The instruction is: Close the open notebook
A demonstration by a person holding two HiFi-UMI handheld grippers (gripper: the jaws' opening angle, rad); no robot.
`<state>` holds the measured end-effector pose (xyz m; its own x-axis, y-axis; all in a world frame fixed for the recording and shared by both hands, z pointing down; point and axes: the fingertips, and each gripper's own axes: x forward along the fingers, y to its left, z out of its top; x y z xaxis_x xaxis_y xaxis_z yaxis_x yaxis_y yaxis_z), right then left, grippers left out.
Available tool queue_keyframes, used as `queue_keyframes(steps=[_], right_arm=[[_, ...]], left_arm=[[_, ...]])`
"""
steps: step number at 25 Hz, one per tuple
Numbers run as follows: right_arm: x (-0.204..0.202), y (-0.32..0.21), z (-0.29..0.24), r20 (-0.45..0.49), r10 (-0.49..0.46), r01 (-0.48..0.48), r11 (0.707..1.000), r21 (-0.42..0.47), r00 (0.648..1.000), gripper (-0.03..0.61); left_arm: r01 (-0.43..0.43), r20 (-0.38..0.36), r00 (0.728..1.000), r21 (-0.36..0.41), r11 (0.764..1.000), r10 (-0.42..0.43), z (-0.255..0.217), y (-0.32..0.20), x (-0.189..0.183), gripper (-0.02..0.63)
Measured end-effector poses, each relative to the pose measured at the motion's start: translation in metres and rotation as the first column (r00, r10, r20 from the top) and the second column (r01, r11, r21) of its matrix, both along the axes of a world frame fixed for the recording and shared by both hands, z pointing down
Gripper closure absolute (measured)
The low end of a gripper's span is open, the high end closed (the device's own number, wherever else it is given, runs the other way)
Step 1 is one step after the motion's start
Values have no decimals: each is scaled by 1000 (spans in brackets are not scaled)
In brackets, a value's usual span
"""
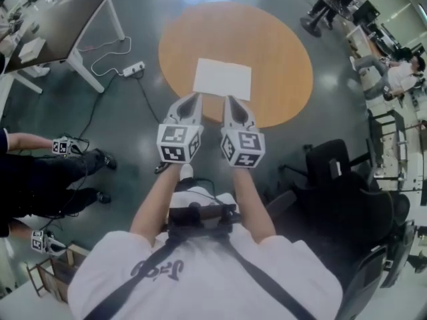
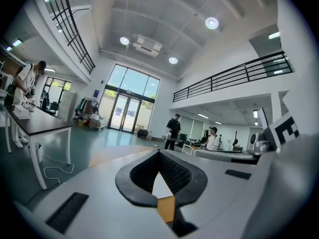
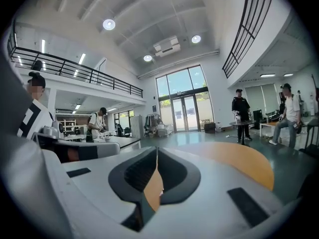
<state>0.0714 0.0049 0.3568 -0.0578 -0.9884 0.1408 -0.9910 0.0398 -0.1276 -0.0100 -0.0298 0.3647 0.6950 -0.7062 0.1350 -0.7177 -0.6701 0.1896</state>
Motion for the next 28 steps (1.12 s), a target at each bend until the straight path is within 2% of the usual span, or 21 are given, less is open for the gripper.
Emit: queue_keyframes(steps=[6, 11, 15, 19, 23, 28], right_arm=[[17, -44, 15, -4, 14, -14, 1000, 0, 1000, 558], [26, -69, 31, -52, -25, 22, 998, -52, 998, 558], [42, -97, 45, -88, -118, 109, 989, -96, 989, 558], [54, -127, 61, -143, -221, 198, 967, -157, 965, 558], [66, -159, 76, -194, -307, 264, 940, -217, 932, 558], [85, -200, 108, -232, -429, 342, 878, -335, 873, 558]], left_arm=[[-62, 7, 998, -12, 998, 62, 11, -46, 20, 614], [-105, 16, 994, -111, 988, 108, 41, -60, 34, 614], [-88, -5, 996, -174, 981, 88, 60, -81, 48, 614], [-45, 9, 999, -220, 974, 48, 80, -102, 53, 614], [-6, 19, 1000, -289, 957, 12, 105, -117, 54, 614], [42, 36, 999, -390, 920, -30, 146, -125, 57, 614]])
